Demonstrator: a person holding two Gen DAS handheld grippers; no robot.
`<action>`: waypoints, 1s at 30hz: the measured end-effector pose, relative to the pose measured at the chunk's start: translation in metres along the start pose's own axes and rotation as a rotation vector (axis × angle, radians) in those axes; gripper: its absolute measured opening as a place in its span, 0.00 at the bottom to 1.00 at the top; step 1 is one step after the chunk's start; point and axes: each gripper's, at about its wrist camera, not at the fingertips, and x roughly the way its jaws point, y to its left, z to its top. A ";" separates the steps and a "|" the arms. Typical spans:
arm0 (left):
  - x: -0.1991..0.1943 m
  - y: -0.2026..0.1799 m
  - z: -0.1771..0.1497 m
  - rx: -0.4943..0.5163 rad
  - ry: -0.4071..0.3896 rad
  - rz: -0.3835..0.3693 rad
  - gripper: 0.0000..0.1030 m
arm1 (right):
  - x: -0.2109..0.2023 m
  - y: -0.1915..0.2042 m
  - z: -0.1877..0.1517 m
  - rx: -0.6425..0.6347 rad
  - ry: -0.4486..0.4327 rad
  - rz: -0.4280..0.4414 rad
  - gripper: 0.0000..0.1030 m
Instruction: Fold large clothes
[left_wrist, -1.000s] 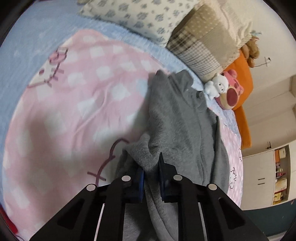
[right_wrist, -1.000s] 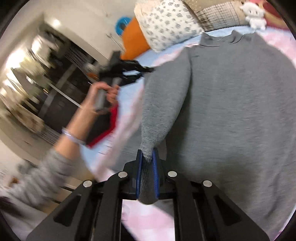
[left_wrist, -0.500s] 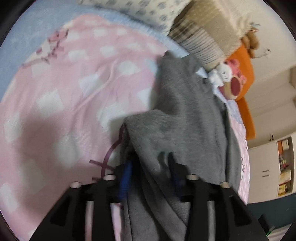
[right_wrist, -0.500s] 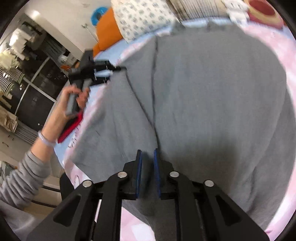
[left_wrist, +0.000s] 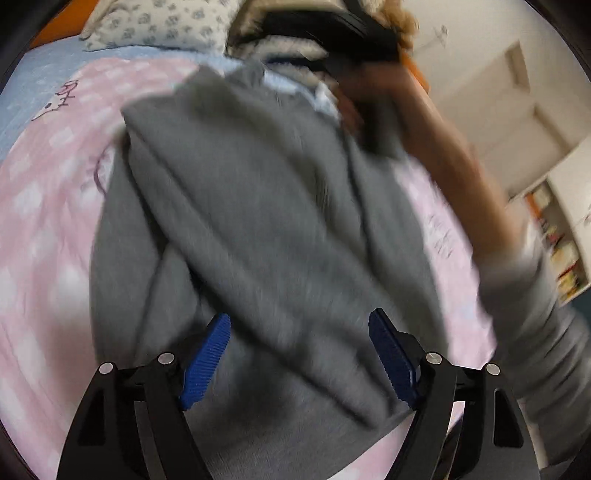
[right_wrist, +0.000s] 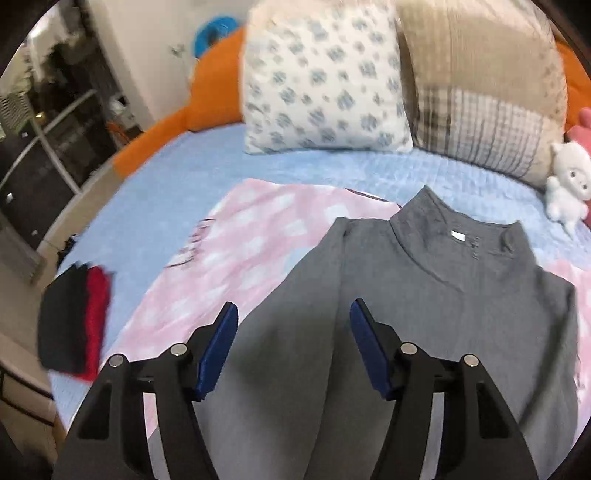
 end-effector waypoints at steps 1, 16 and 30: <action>0.003 0.000 -0.007 -0.015 -0.004 -0.004 0.77 | 0.016 -0.006 0.002 0.018 0.012 -0.007 0.56; 0.008 0.008 -0.036 -0.075 0.031 -0.101 0.14 | 0.081 -0.044 0.022 0.138 0.057 0.070 0.04; -0.004 0.032 -0.056 -0.151 0.057 -0.120 0.10 | 0.106 -0.060 0.006 0.171 0.084 -0.049 0.14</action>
